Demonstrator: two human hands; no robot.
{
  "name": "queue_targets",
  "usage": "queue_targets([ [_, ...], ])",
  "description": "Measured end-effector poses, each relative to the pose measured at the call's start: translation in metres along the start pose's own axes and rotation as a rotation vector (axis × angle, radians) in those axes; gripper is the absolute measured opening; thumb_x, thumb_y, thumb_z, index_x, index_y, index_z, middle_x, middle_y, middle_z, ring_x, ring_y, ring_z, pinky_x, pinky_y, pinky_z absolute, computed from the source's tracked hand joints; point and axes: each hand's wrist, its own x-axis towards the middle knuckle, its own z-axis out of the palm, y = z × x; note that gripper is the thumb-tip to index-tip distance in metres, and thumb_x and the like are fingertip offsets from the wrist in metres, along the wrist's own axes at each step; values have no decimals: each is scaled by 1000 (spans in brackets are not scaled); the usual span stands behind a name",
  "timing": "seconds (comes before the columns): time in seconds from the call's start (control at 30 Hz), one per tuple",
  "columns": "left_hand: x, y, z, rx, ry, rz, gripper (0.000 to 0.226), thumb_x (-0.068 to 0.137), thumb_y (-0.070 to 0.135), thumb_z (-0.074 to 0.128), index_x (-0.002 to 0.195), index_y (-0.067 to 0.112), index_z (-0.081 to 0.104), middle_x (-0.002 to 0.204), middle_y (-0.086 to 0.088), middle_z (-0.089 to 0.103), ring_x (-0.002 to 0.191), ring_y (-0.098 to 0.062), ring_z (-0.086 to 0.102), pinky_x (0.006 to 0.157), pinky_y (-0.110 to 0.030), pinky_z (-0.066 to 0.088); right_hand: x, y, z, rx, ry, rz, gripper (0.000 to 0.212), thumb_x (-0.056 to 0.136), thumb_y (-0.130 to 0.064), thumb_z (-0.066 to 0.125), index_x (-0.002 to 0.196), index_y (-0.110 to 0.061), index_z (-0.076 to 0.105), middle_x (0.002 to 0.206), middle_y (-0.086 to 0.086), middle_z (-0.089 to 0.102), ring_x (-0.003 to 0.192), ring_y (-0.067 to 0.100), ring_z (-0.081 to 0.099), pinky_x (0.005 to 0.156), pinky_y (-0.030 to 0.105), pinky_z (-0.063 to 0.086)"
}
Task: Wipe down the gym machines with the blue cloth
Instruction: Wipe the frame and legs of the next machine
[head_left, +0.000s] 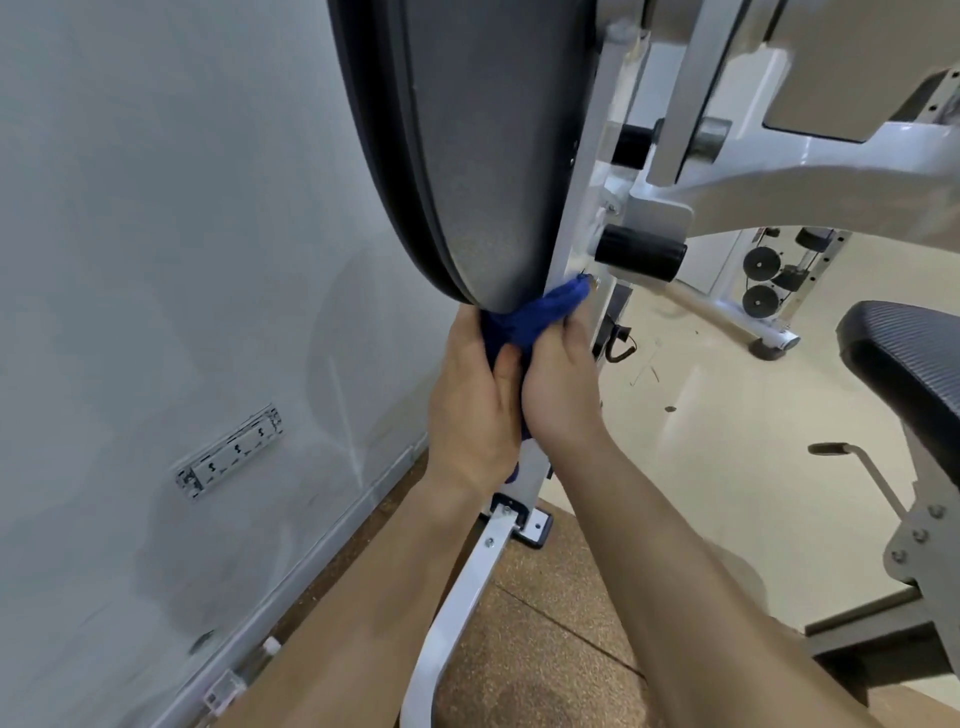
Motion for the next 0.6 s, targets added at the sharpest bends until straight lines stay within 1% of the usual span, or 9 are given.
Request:
queue_targets([
  [0.07,-5,-12,-1,61,-21,-38,41,102,26,45,142,30,40,131,13,57,115,-5,58,97,-31,50,-2,11,1,-24,-27,-25,41,102,-36,33,142,-31,40,135,0,57,123,13,54,108,34,43],
  [0.1,-9,-18,-2,100,-37,-60,44,101,27,46,145,28,38,133,11,57,117,-8,57,99,-33,49,-3,16,-2,-7,-45,12,40,104,-42,31,144,-37,39,136,-5,57,123,9,54,106,31,43],
  [0.17,-18,-28,-5,171,-61,-90,48,101,31,45,148,28,36,133,8,59,116,-12,58,96,-31,48,-4,22,-8,66,-74,90,28,109,-45,28,125,-43,51,119,-15,62,105,-6,57,93,25,43],
  [0.2,-21,-31,-6,187,-57,-92,45,102,32,45,147,28,39,127,7,63,110,-12,60,91,-28,49,-5,24,-10,78,-57,98,28,109,-41,29,115,-37,55,107,-15,64,93,-9,58,85,22,42],
  [0.3,-26,-25,-14,220,51,-38,27,102,29,53,128,27,61,100,12,68,88,-7,62,76,-13,44,-13,27,-13,28,20,103,30,109,-36,34,105,-26,62,92,-13,66,79,-7,59,68,15,44],
  [0.4,-25,-21,-28,282,173,-38,19,93,29,67,110,23,73,101,17,61,90,3,55,78,-3,35,-24,29,-19,3,127,114,20,103,-35,52,100,-27,71,85,-13,70,76,-3,62,70,23,49],
  [0.47,-29,-16,-37,256,198,-94,11,90,29,70,100,26,75,92,18,51,84,8,52,73,-1,35,-36,30,-28,50,174,130,4,95,-28,66,97,-27,69,77,-8,70,69,1,63,64,27,50],
  [0.53,-37,-8,-42,244,144,-82,10,90,26,70,90,36,71,85,15,52,74,5,53,68,-4,36,-52,33,-34,102,196,189,18,89,-27,73,102,-31,60,79,-6,70,69,4,66,60,23,52],
  [0.6,-43,0,-43,249,86,-42,20,89,24,70,86,43,65,82,14,57,69,1,55,68,-8,39,-63,36,-38,59,216,207,16,89,-27,73,98,-29,60,86,-8,69,76,3,66,67,24,50],
])
